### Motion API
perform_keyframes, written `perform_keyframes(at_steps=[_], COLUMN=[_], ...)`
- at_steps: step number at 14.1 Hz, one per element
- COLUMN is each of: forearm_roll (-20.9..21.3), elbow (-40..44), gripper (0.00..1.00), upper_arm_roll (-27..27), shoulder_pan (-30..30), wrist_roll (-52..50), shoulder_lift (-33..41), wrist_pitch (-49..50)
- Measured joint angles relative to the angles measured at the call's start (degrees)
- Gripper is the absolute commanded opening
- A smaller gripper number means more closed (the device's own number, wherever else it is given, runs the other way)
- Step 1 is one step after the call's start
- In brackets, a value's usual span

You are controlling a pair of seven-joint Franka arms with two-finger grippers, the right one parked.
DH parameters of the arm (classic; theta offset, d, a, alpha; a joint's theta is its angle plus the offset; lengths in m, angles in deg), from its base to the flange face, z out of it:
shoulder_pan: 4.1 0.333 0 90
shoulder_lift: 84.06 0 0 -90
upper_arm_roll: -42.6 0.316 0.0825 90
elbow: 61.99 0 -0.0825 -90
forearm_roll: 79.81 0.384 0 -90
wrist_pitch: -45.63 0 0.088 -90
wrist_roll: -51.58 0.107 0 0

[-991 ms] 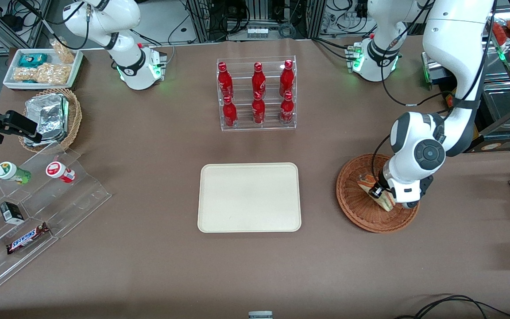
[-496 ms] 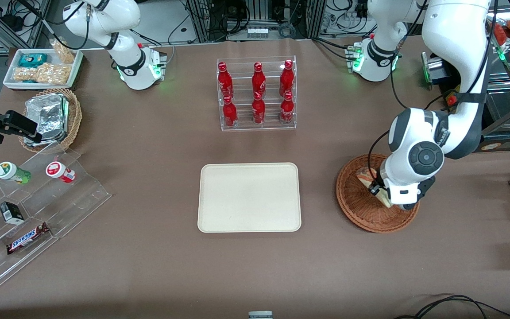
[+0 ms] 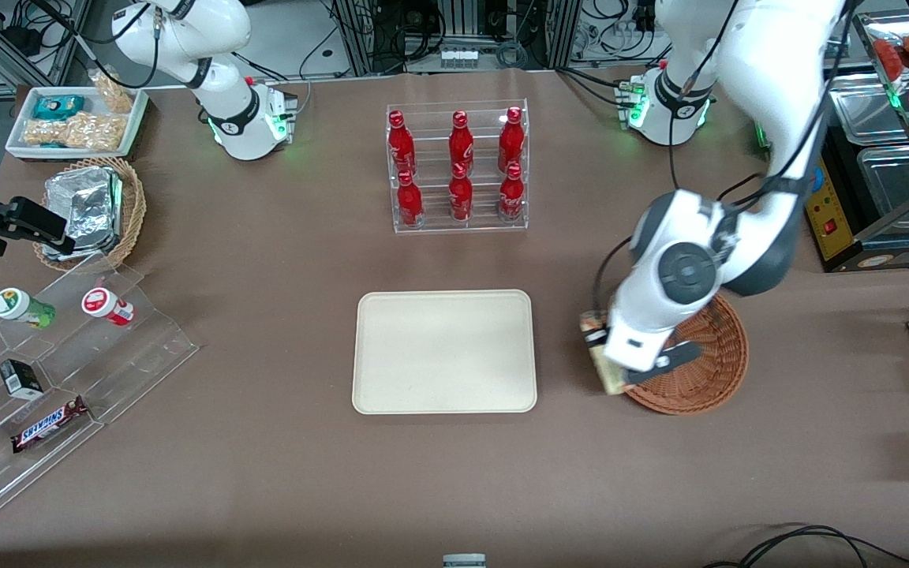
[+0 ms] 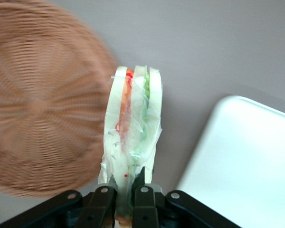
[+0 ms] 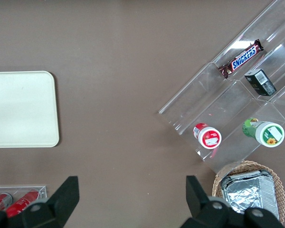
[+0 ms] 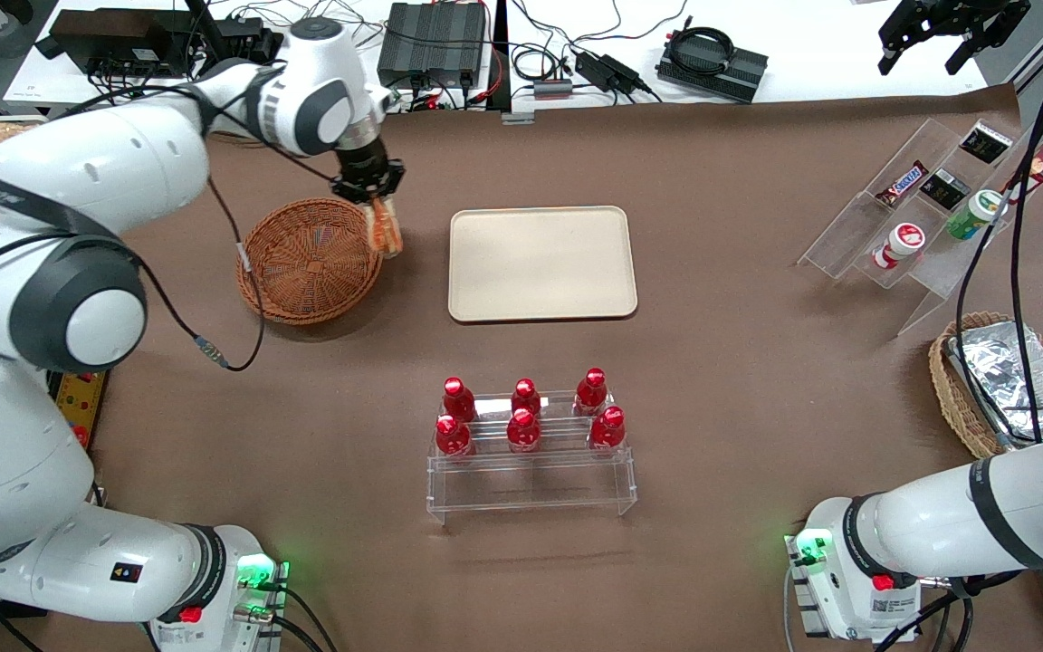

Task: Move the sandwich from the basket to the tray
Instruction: 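Lift the sandwich and carry it over the cream tray, then lower the sandwich onto the tray and open the left gripper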

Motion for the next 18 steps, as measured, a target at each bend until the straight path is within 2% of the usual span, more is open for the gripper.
perform_keyframes(at_steps=[4, 10, 13, 18], forearm_roll=[0.69, 0.98, 1.27, 2.09], elbow=[12.24, 22.97, 26.50, 27.48], gripper=[0.04, 0.04, 0.05, 0.08], upper_arm_roll=[-2.39, -2.42, -2.36, -2.07], shoulder_pan=[-5.46, -15.07, -17.91, -19.76], wrist_roll=[0.88, 2.31, 2.00, -2.08], shoulder_lift=[-9.70, -18.26, -22.27, -25.40], wrist_pitch=[0.03, -0.18, -0.87, -3.39])
